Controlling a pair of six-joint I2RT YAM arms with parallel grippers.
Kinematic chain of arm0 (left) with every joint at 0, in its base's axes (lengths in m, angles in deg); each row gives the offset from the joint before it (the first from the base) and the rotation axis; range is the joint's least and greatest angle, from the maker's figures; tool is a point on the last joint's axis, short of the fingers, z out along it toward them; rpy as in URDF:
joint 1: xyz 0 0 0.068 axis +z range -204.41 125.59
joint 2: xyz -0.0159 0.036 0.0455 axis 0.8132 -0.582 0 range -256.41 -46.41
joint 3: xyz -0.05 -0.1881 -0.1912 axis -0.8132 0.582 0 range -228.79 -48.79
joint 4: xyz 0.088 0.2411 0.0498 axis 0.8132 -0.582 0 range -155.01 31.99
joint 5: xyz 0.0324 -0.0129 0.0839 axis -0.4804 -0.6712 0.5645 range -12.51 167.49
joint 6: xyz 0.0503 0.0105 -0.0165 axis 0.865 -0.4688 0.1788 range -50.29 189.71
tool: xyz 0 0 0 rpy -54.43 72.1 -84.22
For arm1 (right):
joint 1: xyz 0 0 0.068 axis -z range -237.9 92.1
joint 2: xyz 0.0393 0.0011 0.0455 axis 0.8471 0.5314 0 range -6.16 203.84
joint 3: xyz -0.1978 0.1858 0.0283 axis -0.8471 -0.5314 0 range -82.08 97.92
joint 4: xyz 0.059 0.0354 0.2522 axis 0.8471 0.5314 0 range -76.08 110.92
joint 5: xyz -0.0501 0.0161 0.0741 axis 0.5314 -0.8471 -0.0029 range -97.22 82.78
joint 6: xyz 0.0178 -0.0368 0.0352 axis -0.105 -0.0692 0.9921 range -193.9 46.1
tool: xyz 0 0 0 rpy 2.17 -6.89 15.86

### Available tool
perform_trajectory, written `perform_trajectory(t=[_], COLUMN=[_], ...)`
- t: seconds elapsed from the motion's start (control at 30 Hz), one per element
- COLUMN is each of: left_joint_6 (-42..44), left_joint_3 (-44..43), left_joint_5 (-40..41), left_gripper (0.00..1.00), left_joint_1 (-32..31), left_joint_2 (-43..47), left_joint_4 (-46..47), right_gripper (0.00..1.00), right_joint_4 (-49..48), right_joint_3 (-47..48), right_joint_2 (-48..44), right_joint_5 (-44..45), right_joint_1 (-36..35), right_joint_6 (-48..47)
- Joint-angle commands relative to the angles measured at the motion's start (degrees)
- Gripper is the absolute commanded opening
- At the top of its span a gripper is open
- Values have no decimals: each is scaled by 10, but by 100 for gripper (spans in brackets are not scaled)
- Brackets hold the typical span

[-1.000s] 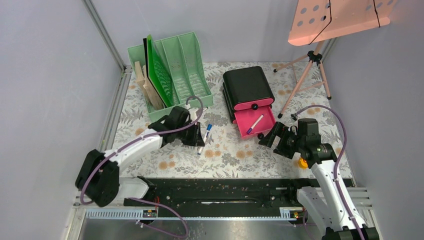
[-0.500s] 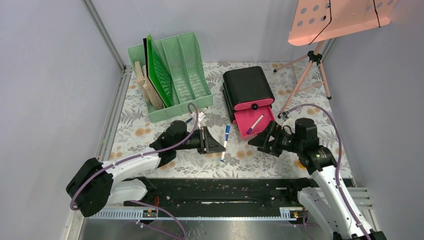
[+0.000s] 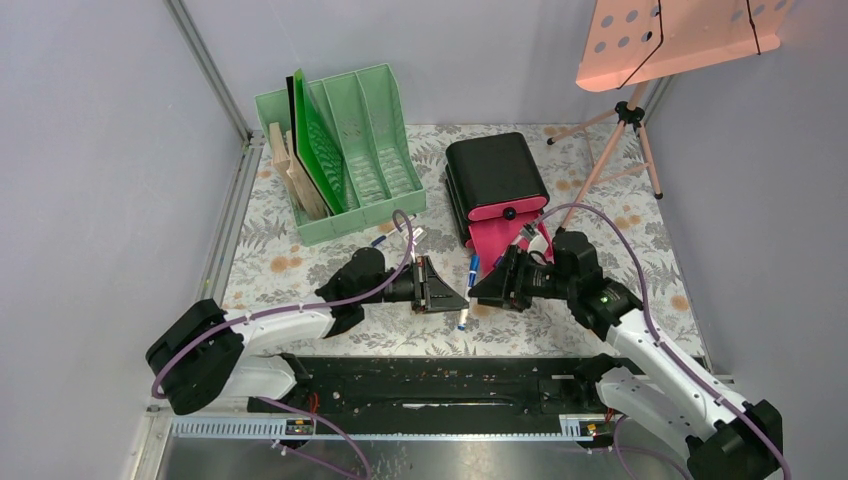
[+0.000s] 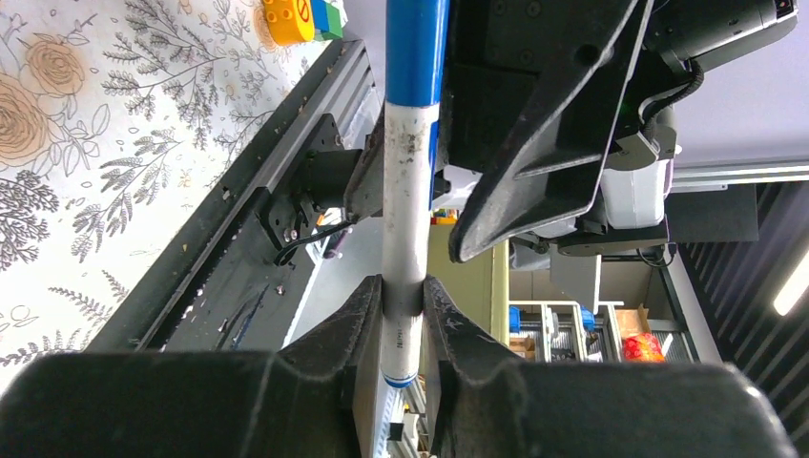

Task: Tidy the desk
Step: Pick up the stationery from the center of the board.

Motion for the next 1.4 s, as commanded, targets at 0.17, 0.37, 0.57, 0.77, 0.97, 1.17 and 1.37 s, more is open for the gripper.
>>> perform_trajectory(t=[0.17,0.37,0.57,0.77,0.97,1.17,1.37], left_joint_6=[-6,-6,-1,12,84,173,239], left_joint_3=[-4,-6,-3,7,-10,-60,-107], left_joint_5=[-3,0,14,42,136,246,318], left_gripper=[0,0,39,57,62,63,63], left_joint_1=[-13,-20,-20,-20,-19,-20,-20], left_joint_2=[1,-6,-5,15,63,128,162], left_joint_4=[44,45,28,-10,-189,-411,-552], right_gripper=[39,14,0,0,0,0,0], right_joint_4=[-98,-96,-81,-52,1,45,55], right_joint_3=[-3,-3,-6,-4,13,42,46], right_joint_2=[36,39,32,25,34,64,88], right_joint_5=[0,0,7,19,46,56,13], right_joint_1=[-16,-18,-18,-17,-18,-2,83], right_joint_6=[40,36,27,10,-18,-52,-62])
